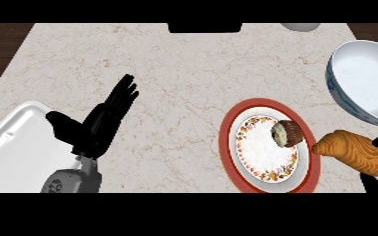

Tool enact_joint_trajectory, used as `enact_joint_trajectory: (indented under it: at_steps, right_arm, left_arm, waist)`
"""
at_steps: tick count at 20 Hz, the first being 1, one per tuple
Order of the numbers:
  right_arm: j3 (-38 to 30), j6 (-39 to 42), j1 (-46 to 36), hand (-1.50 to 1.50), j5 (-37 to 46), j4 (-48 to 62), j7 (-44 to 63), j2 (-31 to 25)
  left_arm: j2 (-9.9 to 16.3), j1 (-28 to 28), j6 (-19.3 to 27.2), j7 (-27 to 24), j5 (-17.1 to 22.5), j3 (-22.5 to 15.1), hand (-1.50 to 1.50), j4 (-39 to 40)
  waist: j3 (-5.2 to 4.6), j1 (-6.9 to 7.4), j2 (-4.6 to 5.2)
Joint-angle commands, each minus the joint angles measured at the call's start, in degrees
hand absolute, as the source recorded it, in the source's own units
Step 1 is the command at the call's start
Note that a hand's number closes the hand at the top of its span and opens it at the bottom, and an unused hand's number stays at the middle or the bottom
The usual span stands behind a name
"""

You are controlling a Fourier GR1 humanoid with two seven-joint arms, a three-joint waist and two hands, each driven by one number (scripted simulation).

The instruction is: Pick the croissant from the plate and place it in the bowl

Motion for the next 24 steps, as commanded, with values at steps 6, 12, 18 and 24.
enact_joint_trajectory:
  at_steps: [6, 12, 18, 24]
  right_arm:
    - [-16.3, 10.7, -11.5, 1.50, -13.4, -5.5, 2.5, 1.0]
    - [-24.6, 11.1, -24.5, 1.50, -15.6, 11.3, -2.1, -3.5]
    - [-20.2, 1.5, -26.3, 1.50, -9.6, 24.3, -8.5, -1.2]
    - [-18.9, -7.9, -35.1, 1.50, -3.3, 48.5, -19.2, -6.5]
  left_arm:
    - [-1.1, -2.2, 1.3, 1.3, -1.3, -0.6, 0.00, 0.1]
    - [-0.4, 3.0, -2.1, -1.7, -0.3, -1.0, 0.00, -0.8]
    - [-0.4, -1.8, -1.7, -0.5, 0.3, 1.7, 0.00, 1.1]
    - [-0.4, -0.2, -1.8, 1.2, -0.4, 0.3, 0.00, -0.7]
  waist:
    - [0.03, 0.11, 0.04]
    - [0.07, 1.10, 0.21]
    - [0.08, 1.34, 0.38]
    - [0.11, 2.34, 0.61]
